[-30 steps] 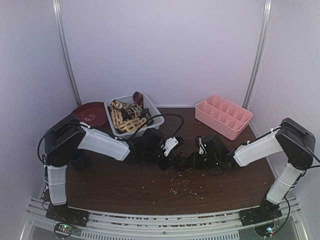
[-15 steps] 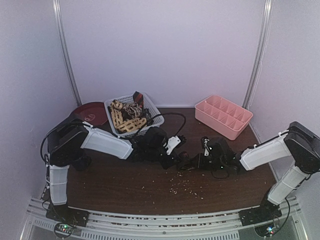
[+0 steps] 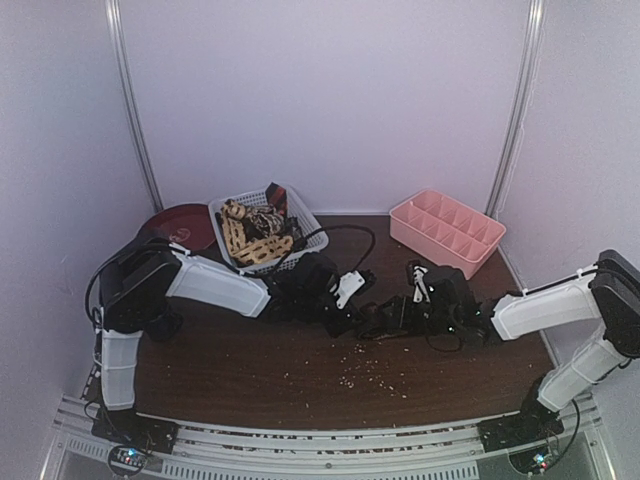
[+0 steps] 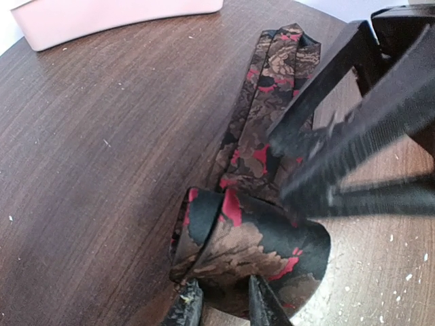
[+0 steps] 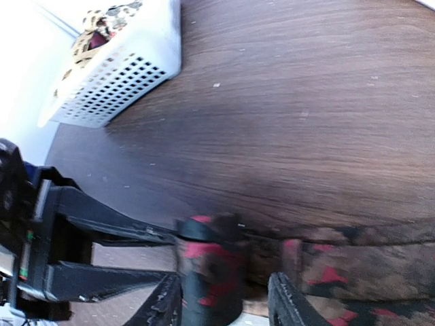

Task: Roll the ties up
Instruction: Roll the tie at the center of the board.

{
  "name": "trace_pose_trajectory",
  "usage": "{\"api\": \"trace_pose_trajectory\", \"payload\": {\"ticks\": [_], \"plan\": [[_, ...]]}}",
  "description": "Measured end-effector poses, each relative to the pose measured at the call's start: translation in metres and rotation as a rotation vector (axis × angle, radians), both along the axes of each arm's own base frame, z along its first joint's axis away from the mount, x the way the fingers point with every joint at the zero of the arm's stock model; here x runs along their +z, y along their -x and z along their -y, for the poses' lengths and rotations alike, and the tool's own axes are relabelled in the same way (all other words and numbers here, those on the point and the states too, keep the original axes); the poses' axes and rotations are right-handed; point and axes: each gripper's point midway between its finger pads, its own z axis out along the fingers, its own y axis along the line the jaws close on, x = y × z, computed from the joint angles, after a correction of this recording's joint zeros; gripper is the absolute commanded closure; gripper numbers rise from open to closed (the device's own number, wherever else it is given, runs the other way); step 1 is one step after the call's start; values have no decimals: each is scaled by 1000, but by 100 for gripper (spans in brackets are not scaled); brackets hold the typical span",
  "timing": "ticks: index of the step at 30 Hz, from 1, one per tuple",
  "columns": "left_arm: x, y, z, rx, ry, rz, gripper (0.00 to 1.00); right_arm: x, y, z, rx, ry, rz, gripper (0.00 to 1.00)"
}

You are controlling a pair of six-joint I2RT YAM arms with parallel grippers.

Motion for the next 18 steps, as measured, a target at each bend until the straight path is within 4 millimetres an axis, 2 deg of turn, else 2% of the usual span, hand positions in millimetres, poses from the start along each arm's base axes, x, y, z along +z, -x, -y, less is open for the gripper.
{"api": "trace_pose_trajectory", "payload": {"ticks": [4,10,13,18], "plan": [[1,0,0,0,-1,1,75,1,-6,-13,38,-6,2,56],[3,-1,2,-5,-2,8,71,-11,-12,-22,58,27,-19,71],[3,-2,1,-7,-6,21,55,-13,-15,-19,44,35,-23,73],[2,-6,-2,-12,-32,72,36,-15,-22,-11,29,25,-34,73]]}}
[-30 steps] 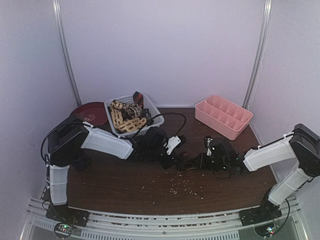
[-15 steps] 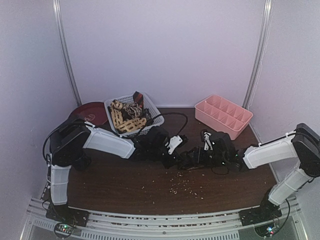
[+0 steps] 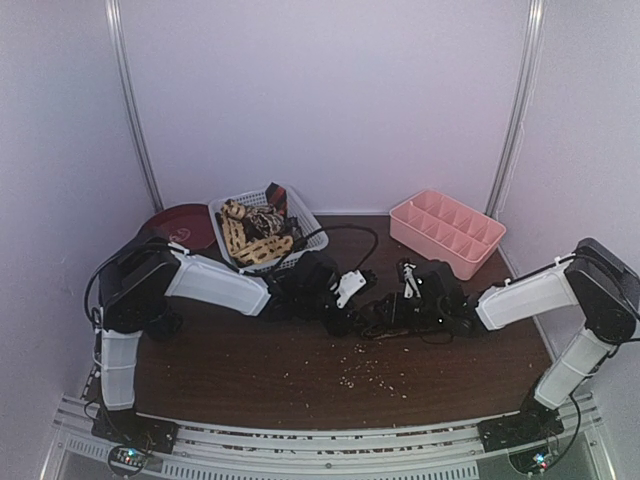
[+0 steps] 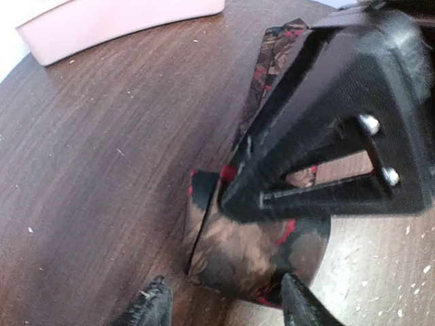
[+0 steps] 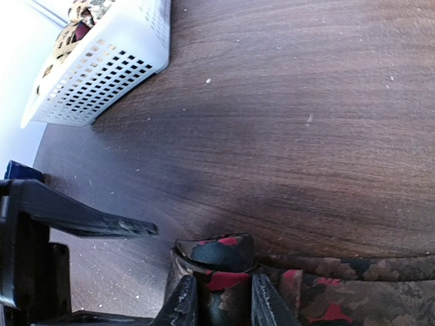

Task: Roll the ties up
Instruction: Roll the tie at the center of the board.

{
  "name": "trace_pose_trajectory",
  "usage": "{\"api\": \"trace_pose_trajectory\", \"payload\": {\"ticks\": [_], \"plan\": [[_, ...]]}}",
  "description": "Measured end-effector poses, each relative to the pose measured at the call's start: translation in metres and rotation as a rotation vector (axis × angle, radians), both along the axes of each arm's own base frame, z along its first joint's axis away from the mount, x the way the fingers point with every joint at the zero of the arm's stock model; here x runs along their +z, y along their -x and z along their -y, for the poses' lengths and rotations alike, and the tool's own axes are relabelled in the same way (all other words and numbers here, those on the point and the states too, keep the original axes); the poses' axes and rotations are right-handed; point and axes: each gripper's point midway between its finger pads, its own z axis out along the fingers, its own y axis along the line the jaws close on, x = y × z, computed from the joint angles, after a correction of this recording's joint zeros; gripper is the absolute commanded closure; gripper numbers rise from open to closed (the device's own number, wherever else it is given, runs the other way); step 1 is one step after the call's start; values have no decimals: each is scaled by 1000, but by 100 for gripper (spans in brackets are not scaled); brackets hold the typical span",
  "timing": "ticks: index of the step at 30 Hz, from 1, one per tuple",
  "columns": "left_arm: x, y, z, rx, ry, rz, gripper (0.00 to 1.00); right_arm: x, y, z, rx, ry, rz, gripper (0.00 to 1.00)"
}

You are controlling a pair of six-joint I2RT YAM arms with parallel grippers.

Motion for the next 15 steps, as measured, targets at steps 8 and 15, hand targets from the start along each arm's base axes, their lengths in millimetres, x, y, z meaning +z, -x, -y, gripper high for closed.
{"api": "trace_pose_trajectory", "payload": {"ticks": [8,15], "plan": [[2,1,-1,-118,-94,112,10,-12,-2,16,-12,-28,-33,73],[30,-4,25,-216,-41,193,8,-19,-4,19,-1,-95,-63,73]]}}
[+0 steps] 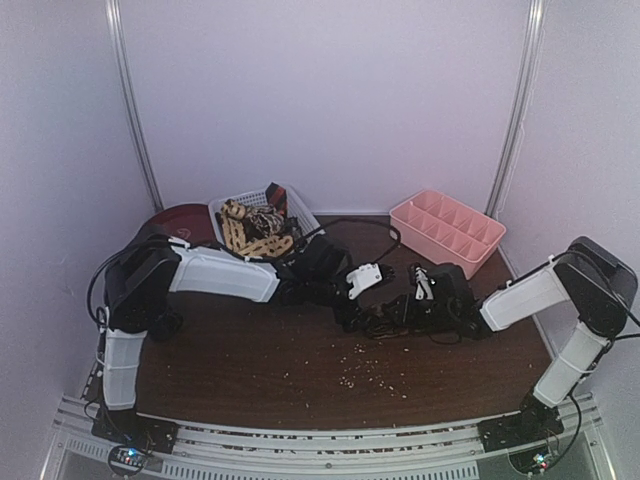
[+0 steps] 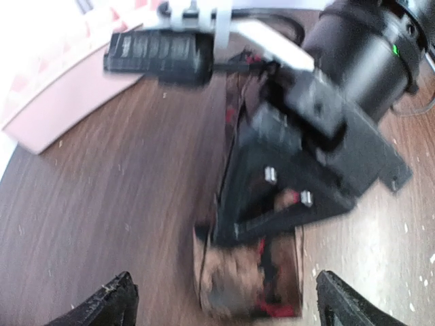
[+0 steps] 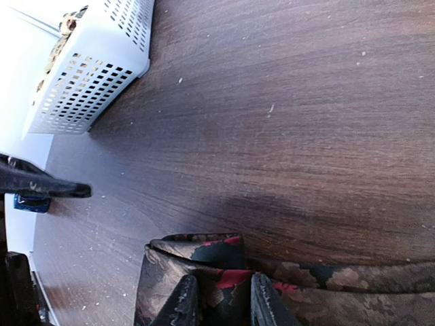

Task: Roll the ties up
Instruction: Roll the tie at the center of the board.

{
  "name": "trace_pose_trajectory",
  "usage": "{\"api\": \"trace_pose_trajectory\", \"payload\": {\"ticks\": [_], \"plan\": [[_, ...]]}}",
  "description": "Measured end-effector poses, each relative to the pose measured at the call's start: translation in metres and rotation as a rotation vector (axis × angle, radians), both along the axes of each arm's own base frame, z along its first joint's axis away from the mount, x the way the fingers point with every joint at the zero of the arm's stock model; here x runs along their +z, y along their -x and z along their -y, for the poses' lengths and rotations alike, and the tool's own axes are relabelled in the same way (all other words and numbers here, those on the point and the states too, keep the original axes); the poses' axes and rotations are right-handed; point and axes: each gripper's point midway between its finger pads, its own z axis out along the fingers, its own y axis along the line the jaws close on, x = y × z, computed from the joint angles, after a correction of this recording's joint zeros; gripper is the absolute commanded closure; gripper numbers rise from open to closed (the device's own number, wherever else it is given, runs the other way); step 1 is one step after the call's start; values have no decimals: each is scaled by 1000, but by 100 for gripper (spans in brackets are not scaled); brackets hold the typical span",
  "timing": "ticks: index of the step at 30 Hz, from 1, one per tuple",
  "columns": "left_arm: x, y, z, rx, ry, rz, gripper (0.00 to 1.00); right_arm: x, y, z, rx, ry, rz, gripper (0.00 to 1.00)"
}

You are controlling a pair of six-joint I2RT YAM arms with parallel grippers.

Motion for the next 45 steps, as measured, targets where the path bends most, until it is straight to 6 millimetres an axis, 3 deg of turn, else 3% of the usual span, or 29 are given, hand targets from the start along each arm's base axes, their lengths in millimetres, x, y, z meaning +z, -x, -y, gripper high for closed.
{"api": "trace_pose_trajectory", "payload": {"ticks": [5,13,17,21,22,27,31,34,37,39,42,45], "plan": [[-12,-2,19,-54,3,-18,8,0,0,-3,14,-41,-10,73],[-53,9,12,-81,-75,-102,11,1,5,-5,33,-78,-16,73],[-56,9,13,-81,-88,-113,21,0,8,-6,38,-91,-22,73],[-54,11,18,-99,-77,-127,52,0,9,-7,46,-98,-24,72],[-55,13,18,-106,-79,-135,54,0,10,-7,48,-101,-26,71],[-55,19,18,-140,-74,-158,54,-4,17,-7,62,-117,-40,69],[-56,24,18,-162,-73,-163,46,-6,22,-5,65,-131,-45,71],[-58,29,18,-179,-74,-167,35,-7,26,-4,65,-144,-49,72],[-62,33,16,-184,-82,-176,32,-6,28,-6,71,-162,-55,72],[-65,35,15,-186,-88,-182,32,-7,31,-5,71,-177,-62,72],[-66,39,15,-193,-86,-188,44,-9,35,-3,66,-192,-69,71],[-66,43,12,-198,-86,-194,47,-10,36,-4,68,-204,-72,72]]}}
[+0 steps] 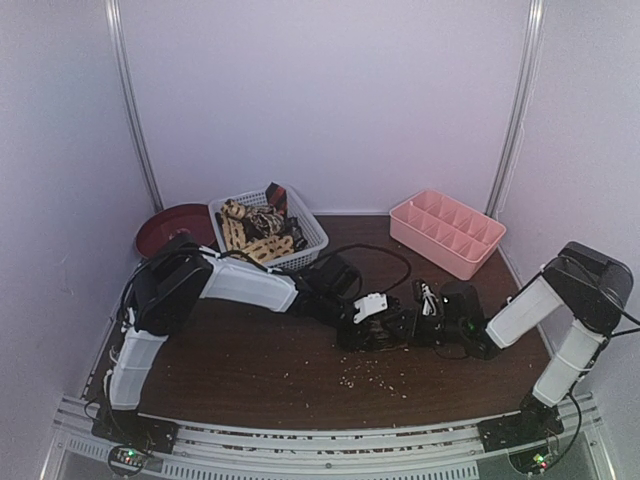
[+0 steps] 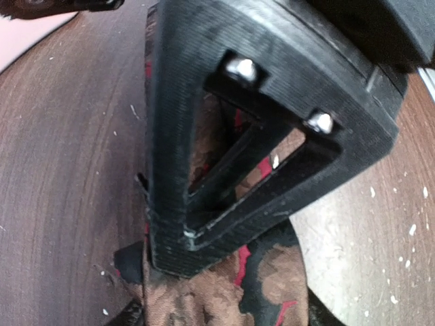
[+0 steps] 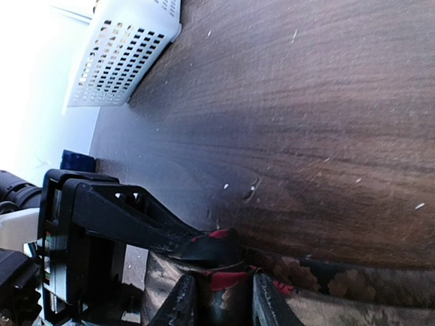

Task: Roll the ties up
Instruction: Roll the tie at the center of the board.

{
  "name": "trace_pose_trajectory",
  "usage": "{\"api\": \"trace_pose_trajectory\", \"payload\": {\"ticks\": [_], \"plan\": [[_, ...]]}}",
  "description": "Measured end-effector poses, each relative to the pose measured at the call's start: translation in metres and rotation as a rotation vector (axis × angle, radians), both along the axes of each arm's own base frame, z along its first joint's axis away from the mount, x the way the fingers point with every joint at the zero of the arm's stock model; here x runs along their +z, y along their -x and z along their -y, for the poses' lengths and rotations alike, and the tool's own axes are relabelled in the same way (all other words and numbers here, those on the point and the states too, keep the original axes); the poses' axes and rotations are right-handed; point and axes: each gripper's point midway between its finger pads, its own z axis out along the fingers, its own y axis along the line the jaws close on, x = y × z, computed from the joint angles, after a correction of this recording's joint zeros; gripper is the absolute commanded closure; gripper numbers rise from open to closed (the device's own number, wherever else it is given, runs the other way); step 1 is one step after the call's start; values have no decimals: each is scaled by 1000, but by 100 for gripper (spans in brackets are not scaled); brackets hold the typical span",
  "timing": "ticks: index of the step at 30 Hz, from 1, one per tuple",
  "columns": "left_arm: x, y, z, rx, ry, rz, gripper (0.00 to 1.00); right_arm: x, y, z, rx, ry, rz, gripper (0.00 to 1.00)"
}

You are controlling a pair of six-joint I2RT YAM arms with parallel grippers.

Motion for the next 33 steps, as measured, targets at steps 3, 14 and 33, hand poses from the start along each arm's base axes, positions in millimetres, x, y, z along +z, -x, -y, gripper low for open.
{"api": "trace_pose_trajectory", "payload": {"ticks": [3,14,33], "plan": [[-2,1,-1,-8,2,5,46,-1,1,-1,1,-15,-9,73],[2,2,-18,68,-30,42,29,-2,4,0,3,-21,-8,74],[21,-8,-83,447,8,-55,71,-4,11,6,0,-2,-26,74]]}}
